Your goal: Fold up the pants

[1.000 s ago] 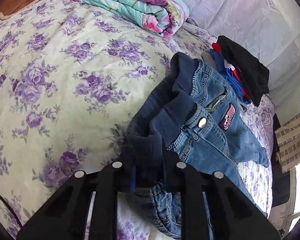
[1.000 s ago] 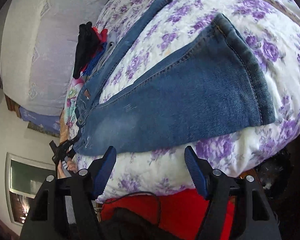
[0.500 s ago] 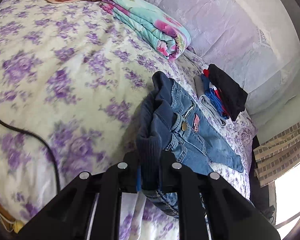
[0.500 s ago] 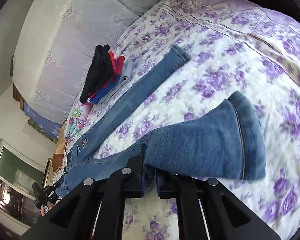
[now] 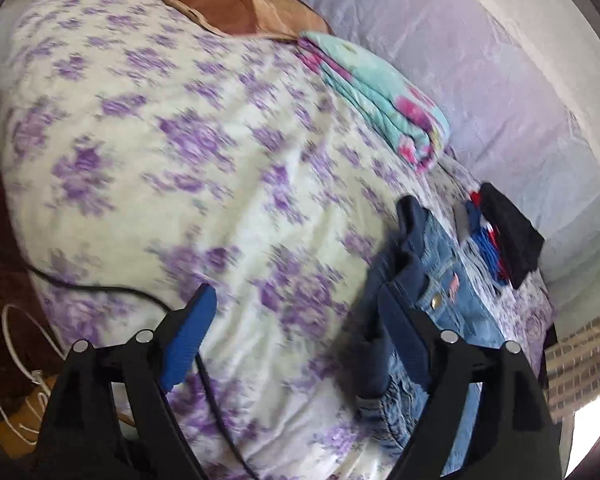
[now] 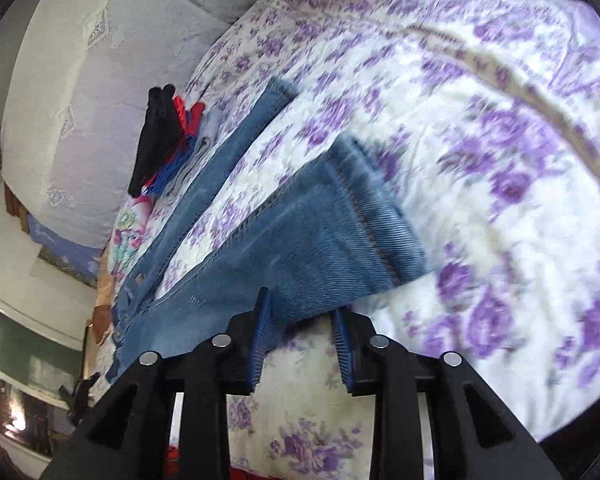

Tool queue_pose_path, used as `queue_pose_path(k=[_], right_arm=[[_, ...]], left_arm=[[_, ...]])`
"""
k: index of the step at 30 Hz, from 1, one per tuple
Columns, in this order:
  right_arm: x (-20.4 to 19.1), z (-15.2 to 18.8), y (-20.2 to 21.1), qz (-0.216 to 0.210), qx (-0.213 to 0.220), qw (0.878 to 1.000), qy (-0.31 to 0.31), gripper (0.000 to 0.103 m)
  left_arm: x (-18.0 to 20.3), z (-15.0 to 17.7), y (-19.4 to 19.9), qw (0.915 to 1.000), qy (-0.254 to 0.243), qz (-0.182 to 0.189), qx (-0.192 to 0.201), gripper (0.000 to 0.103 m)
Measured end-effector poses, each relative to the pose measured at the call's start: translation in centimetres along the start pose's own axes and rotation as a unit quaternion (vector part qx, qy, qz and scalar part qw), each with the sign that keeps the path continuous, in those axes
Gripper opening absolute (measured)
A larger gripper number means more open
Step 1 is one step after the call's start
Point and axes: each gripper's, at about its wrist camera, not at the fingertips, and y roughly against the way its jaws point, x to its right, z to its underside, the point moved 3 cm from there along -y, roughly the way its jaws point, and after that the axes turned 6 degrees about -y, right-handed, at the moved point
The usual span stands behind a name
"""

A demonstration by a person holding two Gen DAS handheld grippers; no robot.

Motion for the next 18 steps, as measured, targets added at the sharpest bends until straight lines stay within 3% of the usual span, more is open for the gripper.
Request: queue_pose_path(k=[2, 4, 6, 10, 14, 18], right_arm=[[-1.6, -0.4, 1.3, 0.017, 0.043, 0.998, 0.032, 0.034], [-4.8, -0.6, 1.1, 0.007, 0.06, 0.995, 0.081, 0.045], [-9.1, -0.5, -0.3, -0.016, 0.061, 0.989, 0.137, 0.055], [-16.1, 0.1, -3.9, -0.051, 0.031, 0.976, 0.211, 0.055], [-13.4, -0.2, -3.6, 0.023, 0.032, 0.98, 0.194, 0.056], [-10.1, 0.4, -2.7, -0.004, 0.015, 0.989, 0.144, 0.058]], left_arm=[[0.4, -1.0, 0.2, 0.9996, 0.002, 0.027, -0.003, 0.079], [2.7, -1.8, -0.1, 0.9983, -0.031, 0.049, -0.006, 0.076], [6.9, -2.3, -0.8, 0.9933, -0.096, 0.063, -0.004, 0.076], [14.2, -2.6, -3.7, 0.9758, -0.199, 0.086, -0.025, 0.076], [16.1, -2.5, -8.4, 0.9694, -0.226, 0.069, -0.066, 0.076], [15.4, -2.0, -12.2, 0.969, -0.221, 0.05, -0.098, 0.076]])
